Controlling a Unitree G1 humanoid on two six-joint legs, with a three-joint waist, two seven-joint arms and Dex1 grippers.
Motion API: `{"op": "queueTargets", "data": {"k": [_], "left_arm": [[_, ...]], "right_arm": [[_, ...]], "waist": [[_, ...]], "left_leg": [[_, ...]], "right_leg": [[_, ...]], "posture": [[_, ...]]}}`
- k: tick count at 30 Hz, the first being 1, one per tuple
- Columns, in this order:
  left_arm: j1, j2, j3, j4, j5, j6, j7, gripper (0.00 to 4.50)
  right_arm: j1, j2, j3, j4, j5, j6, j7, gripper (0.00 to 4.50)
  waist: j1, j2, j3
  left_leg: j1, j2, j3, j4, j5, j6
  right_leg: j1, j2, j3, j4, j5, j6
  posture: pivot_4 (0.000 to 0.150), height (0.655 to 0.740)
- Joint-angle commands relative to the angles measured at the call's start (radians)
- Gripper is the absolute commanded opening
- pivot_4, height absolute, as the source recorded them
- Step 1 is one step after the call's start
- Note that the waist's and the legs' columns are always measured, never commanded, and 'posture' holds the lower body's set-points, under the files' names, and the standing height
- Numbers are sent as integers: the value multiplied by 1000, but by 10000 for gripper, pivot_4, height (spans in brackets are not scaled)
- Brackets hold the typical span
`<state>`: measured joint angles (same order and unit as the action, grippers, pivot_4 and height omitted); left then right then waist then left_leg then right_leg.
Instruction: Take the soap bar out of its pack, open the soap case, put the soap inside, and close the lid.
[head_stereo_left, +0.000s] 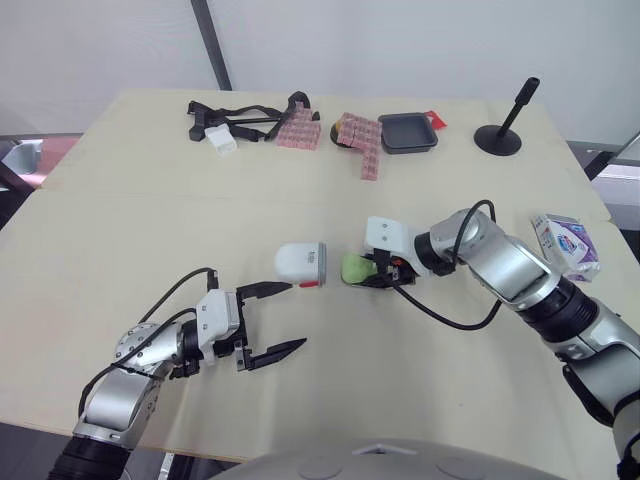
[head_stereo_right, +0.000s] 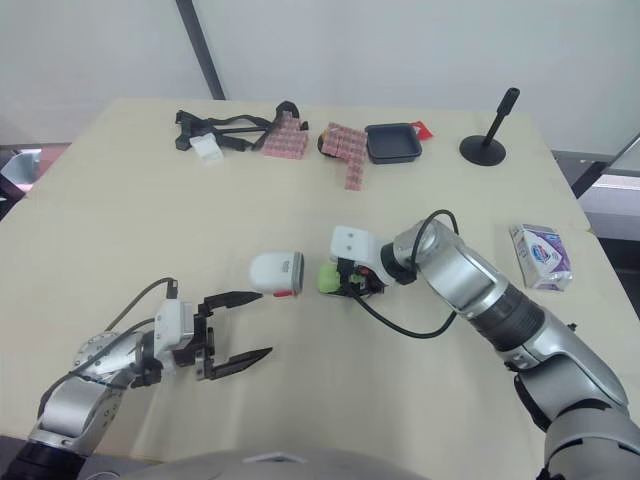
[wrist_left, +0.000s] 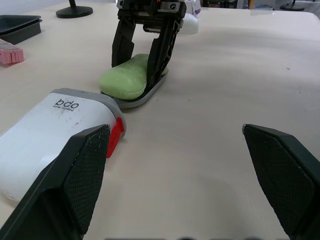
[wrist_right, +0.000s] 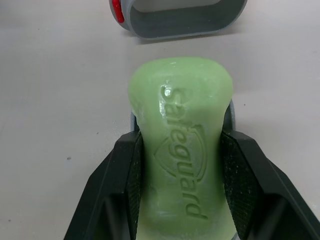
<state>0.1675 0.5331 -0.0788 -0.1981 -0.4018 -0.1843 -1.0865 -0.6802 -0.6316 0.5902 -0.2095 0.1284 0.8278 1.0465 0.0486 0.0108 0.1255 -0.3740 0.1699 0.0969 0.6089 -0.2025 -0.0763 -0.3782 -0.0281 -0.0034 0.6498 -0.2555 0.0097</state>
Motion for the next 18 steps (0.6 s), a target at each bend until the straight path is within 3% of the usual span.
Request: {"op": "queueTargets", "data": {"k": [1, 4, 5, 13, 18], "left_arm": [[3, -5, 0, -42, -17, 4, 10, 45000], [6, -7, -5, -51, -16, 8, 8, 45000], [6, -7, -7, -52, -16, 8, 9, 45000], [-5, -10, -8, -42, -12, 3, 13, 45000], [-12, -11, -6, -29, -4, -11, 11, 45000]], "right_arm": [[-20, -10, -32, -29, 17, 20, 22, 33857], [-17, -19, -41, -38, 19, 12, 29, 43654], [-15, -23, -44, -44, 22, 12, 34, 44448], [33, -34, -116, -85, 54, -19, 23, 44448], [170, -53, -261, -170, 168, -59, 46, 44448]], "waist": [[0, 0, 0], [0, 0, 0], [0, 0, 0], [1, 0, 0], [8, 0, 0]], "left_leg": [[0, 0, 0, 0, 0, 0], [0, 1, 0, 0, 0, 0], [0, 1, 0, 0, 0, -1], [0, 1, 0, 0, 0, -1], [0, 1, 0, 0, 0, -1]], "right_leg": [[0, 0, 0, 0, 0, 0], [1, 0, 0, 0, 0, 0], [1, 0, 0, 0, 0, 0], [1, 0, 0, 0, 0, 0], [1, 0, 0, 0, 0, 0]], "posture": [[1500, 7400], [1500, 7400], [1500, 7400], [1500, 7400], [1500, 7400]]}}
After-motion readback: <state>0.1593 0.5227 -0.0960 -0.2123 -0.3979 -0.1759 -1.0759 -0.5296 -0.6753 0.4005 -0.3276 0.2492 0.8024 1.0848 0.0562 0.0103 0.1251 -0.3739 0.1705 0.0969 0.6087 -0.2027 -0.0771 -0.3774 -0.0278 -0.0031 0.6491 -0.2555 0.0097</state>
